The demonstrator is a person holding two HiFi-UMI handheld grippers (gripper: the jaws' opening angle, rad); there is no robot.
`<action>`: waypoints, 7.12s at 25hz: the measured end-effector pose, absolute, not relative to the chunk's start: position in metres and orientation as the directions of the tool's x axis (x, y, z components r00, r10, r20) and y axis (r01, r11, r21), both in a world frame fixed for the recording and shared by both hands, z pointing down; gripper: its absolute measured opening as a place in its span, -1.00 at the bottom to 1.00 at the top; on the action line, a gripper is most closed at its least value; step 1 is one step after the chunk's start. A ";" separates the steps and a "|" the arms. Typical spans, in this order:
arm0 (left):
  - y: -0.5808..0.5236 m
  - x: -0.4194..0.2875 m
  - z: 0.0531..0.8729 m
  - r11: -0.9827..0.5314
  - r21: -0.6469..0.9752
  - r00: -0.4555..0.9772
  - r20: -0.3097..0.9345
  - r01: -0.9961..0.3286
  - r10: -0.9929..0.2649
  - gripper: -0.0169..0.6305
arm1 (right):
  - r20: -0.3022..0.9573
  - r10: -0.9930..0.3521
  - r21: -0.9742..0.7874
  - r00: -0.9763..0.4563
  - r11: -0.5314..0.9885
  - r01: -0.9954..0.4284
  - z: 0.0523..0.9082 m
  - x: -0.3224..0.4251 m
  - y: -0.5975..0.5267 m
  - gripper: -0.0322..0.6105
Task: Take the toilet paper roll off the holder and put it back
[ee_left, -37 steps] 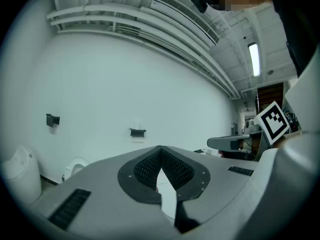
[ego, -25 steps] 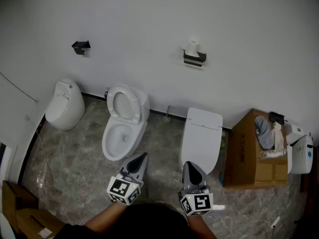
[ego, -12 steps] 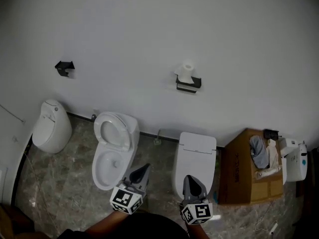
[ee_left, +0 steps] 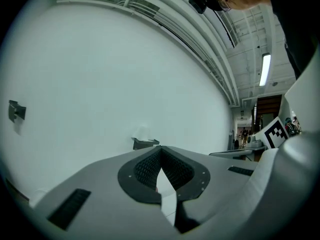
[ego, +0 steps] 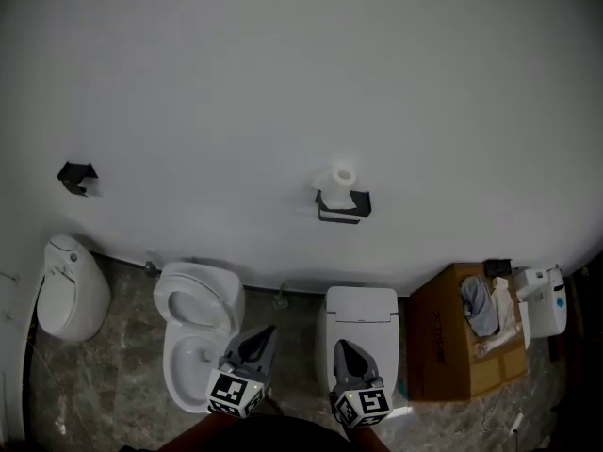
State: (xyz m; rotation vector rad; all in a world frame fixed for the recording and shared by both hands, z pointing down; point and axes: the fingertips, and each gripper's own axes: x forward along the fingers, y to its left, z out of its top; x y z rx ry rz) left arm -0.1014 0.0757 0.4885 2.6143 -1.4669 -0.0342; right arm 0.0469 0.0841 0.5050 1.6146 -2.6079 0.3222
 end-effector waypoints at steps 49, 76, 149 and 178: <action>-0.371 0.041 0.509 -0.631 0.053 0.633 0.113 -0.774 -0.766 0.25 | 0.162 -0.921 -0.199 -0.354 0.321 -0.926 0.554 0.142 -0.299 -0.90; -0.362 0.021 0.456 -0.525 -0.014 0.524 0.055 -0.851 -0.850 0.18 | 0.133 -0.913 -0.195 -0.387 0.358 -0.913 0.550 0.144 -0.295 -0.90; -0.385 0.060 0.498 -0.620 -0.026 0.618 0.060 -0.784 -0.784 0.18 | 0.218 -0.957 -0.041 -0.190 0.186 -0.982 0.522 0.155 -0.248 -0.90; -0.327 0.019 0.443 -0.579 0.005 0.579 -0.029 -0.815 -0.815 0.35 | 0.227 -0.947 -0.100 -0.227 0.209 -0.973 0.526 0.168 -0.214 -0.90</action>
